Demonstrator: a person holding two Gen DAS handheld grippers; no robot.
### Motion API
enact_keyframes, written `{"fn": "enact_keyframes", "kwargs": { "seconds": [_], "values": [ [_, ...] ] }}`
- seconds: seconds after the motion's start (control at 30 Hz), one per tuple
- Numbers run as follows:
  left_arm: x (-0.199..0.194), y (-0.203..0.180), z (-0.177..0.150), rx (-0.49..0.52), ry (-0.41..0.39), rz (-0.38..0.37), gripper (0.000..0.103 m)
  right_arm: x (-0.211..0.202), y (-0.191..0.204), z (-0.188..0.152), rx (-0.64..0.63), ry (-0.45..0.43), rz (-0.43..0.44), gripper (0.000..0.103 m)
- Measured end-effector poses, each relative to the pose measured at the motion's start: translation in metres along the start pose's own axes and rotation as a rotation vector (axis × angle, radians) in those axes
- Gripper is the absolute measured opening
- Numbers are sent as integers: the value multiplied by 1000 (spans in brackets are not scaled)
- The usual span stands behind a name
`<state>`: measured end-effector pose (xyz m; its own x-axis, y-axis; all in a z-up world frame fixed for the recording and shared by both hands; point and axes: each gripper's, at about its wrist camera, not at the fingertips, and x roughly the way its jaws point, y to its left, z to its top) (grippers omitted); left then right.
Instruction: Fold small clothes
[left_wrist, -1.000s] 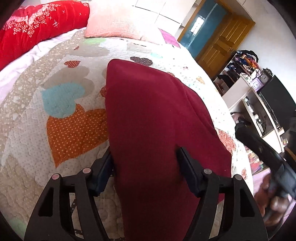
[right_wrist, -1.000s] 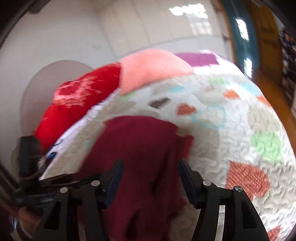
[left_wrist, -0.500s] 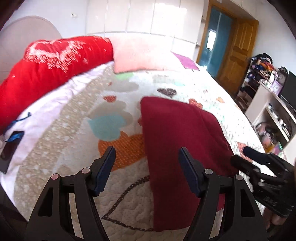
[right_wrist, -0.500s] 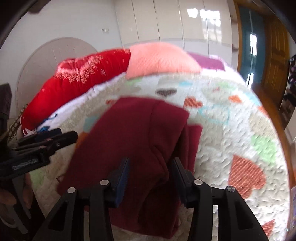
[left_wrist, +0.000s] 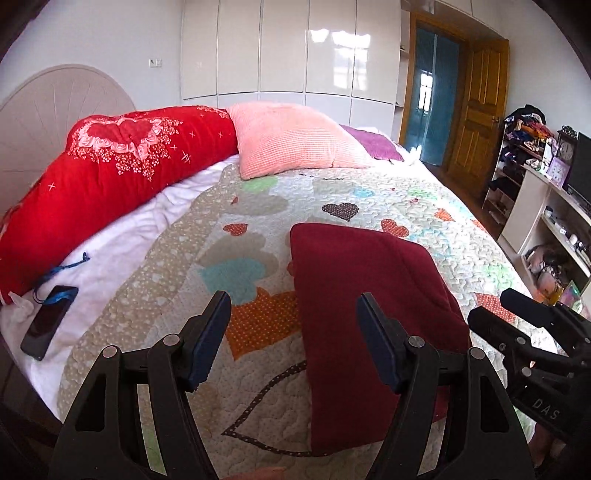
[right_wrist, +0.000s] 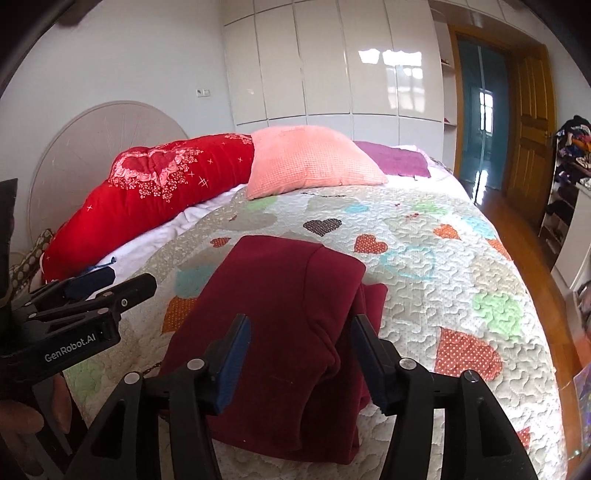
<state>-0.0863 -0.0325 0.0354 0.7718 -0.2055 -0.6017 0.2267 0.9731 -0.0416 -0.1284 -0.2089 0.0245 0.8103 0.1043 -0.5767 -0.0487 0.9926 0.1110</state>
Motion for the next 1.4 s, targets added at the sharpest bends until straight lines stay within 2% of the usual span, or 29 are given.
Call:
{"fn": "enact_keyframes", "kwargs": {
  "seconds": [0.07, 0.23, 1.4],
  "values": [
    [-1, -2, -1, 5, -6, 4, 71, 0, -1, -1, 3, 1, 1, 61],
    [-1, -5, -3, 17, -10, 18, 71, 1, -3, -3, 13, 5, 2, 62],
    [5, -17, -9, 43, 7, 17, 71, 9, -8, -9, 29, 36, 32, 65]
  ]
}}
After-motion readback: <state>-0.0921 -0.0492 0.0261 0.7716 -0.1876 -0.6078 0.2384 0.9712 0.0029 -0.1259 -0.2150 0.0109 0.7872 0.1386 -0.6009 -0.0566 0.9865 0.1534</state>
